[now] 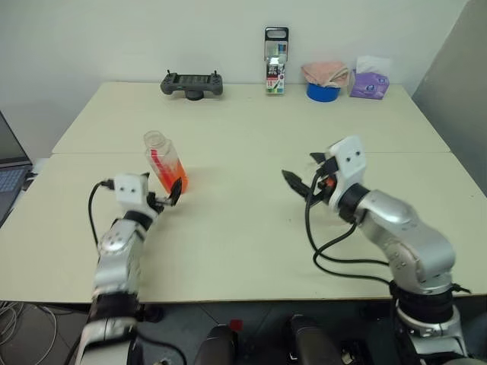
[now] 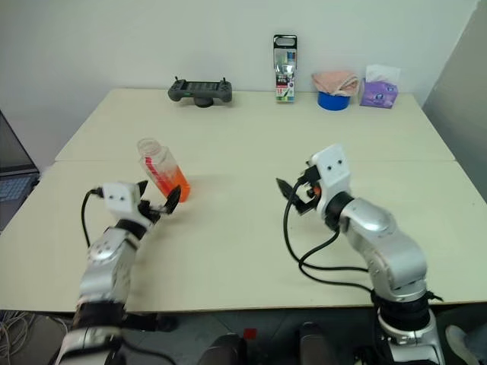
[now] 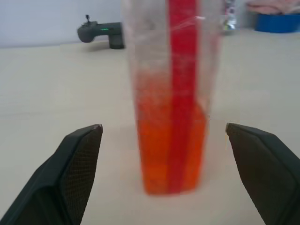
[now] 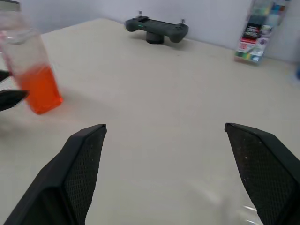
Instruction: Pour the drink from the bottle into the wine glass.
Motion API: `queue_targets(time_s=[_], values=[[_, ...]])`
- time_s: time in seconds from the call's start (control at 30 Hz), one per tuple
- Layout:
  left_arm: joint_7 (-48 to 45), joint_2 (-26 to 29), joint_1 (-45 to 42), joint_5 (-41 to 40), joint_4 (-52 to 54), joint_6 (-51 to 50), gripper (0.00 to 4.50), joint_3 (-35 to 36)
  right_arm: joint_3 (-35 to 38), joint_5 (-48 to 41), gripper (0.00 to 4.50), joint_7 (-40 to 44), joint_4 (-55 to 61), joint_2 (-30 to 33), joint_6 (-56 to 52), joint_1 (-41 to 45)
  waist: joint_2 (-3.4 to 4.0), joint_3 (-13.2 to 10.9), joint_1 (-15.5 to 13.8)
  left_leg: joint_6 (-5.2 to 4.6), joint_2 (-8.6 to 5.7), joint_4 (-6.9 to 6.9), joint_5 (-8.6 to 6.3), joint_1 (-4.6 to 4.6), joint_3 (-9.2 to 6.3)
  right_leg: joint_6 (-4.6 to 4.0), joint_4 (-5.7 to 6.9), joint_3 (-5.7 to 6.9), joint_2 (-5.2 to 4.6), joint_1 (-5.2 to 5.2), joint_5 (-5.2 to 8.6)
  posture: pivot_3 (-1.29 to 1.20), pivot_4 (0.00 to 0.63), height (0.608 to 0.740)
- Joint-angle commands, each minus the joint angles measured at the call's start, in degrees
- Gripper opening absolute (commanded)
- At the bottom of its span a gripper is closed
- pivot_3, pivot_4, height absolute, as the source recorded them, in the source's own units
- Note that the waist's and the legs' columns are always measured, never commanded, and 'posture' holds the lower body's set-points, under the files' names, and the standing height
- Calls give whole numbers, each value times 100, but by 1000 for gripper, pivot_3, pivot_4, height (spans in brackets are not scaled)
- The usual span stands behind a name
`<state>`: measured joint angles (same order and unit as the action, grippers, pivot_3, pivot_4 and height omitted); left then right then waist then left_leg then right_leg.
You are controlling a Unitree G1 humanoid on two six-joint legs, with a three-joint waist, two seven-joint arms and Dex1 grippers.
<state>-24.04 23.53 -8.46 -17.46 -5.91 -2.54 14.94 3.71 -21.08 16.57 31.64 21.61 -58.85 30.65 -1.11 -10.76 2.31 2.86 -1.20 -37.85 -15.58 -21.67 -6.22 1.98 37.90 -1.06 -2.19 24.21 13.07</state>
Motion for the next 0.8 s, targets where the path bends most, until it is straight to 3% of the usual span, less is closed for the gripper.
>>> queue_targets(time_s=[0.03,0.2,0.37,0.57,0.8], values=[[-312,225,835,-435,1390,-530,4483,157,710,-224,4307,-205,150,240,-1085,596,0,0,-26,0,0,0,0,0,0,0,-2,7,-2,-4,0,0,150,740],[-1148,576,1914,-717,2932,-1002,4483,-566,1243,94,4307,-643,-969,358,-2996,2079,9,-3,-79,-5,-6,-3,3,0,1,-9,-9,19,10,-10,7,0,150,740],[-1670,709,1236,-929,3192,-1605,4483,-1410,1123,197,4307,-651,-3142,453,-3358,3138,10,-2,-84,-19,-12,-7,12,0,7,-34,-13,19,10,-14,14,0,150,740],[-1851,576,567,-934,2896,-1757,4483,-1728,-15,-258,4307,-155,-5408,1033,-3365,3791,13,-3,-25,-35,-7,6,4,-7,17,-39,-19,12,16,-4,-14,0,150,740],[-2071,613,493,-902,2734,-1729,4483,-1781,-1627,-733,4307,961,-7035,1288,-3365,4712,23,-10,70,-49,-3,9,-4,-10,25,-36,-20,9,20,6,-13,0,150,740]])
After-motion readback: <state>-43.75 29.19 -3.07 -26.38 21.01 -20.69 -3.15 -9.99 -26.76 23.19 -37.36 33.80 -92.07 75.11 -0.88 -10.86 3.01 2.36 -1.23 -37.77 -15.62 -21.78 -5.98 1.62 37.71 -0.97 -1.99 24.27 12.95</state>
